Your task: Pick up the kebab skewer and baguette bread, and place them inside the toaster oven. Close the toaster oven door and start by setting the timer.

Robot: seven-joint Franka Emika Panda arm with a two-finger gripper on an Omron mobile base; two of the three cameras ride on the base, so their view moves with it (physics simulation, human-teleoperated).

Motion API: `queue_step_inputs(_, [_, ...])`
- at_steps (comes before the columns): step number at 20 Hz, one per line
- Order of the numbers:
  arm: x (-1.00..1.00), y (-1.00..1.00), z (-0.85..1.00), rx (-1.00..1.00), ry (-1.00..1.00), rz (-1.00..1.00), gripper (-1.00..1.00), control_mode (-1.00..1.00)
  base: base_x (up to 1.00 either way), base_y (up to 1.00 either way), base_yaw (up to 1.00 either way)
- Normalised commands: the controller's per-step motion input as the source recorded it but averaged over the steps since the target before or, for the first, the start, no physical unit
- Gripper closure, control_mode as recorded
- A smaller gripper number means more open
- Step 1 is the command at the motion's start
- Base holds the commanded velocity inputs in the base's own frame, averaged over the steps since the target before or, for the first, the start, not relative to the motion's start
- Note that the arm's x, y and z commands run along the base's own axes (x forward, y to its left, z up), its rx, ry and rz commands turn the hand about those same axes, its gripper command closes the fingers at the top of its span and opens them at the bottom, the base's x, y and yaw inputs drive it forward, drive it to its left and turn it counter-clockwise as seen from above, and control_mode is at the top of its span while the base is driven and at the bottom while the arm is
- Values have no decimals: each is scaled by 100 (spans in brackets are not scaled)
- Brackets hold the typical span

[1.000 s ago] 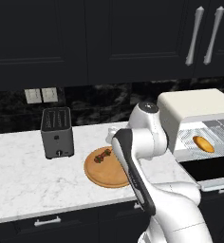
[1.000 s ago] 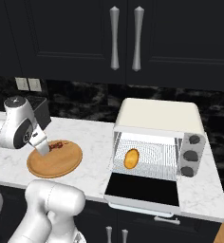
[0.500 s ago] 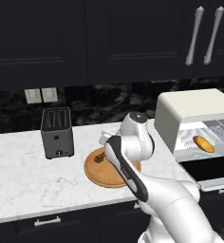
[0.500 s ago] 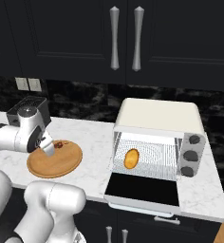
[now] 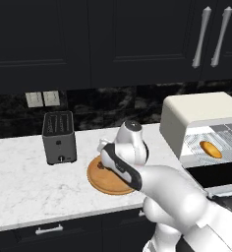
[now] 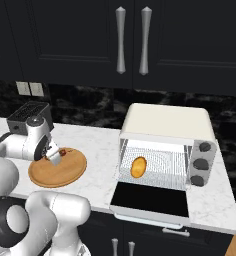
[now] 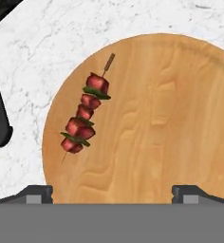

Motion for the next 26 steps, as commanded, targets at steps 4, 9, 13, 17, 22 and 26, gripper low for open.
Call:
queue_step_inputs(4, [37,15,-25,0,0,0,-100,-100,0,0,0])
queue_step_inputs(9, [23,15,-17,0,0,0,-100,-100,0,0,0])
queue_step_inputs(13, [22,13,-18,0,3,0,-100,-100,0,0,0])
queue_step_inputs(17, [9,13,-24,0,4,0,-100,-100,0,0,0])
queue_step_inputs(22, [26,3,-15,0,0,0,-100,-100,0,0,0])
queue_step_inputs(26, [35,3,-17,0,0,0,-100,-100,0,0,0])
